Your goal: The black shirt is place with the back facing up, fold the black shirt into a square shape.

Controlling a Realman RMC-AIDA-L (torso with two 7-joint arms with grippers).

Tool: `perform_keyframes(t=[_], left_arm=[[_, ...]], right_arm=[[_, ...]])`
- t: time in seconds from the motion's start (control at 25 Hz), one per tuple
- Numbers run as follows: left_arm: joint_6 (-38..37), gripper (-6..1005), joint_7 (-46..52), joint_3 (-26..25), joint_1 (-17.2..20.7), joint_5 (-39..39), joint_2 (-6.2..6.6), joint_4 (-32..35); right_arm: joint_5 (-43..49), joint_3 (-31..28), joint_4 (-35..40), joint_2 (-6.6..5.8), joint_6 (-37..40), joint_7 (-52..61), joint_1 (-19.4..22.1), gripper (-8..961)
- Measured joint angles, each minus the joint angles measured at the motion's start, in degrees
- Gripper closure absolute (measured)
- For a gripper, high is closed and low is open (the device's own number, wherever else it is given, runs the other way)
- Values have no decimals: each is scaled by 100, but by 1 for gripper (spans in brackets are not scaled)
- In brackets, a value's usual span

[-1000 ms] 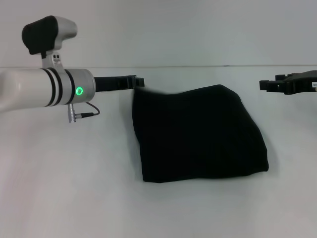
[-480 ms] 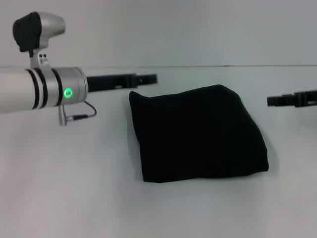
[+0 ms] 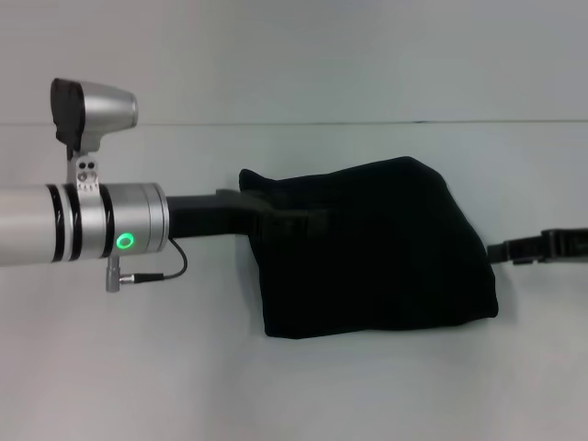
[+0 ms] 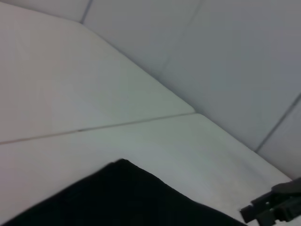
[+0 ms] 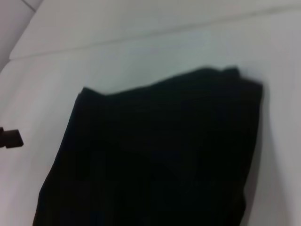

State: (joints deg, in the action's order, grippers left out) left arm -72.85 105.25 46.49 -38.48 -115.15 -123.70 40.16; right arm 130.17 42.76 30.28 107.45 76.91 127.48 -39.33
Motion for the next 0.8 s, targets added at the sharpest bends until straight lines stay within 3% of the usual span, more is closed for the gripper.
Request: perform_keyframes(t=[0.2, 0.8], left_arm=[[-329, 138, -382, 0, 93, -32, -3, 0], [-231, 138, -401, -19, 128, -51, -3, -36]], right_arm=[[0, -2, -243, 32, -31, 18, -12, 406], [-22, -20, -474, 253, -729, 8, -117, 433]])
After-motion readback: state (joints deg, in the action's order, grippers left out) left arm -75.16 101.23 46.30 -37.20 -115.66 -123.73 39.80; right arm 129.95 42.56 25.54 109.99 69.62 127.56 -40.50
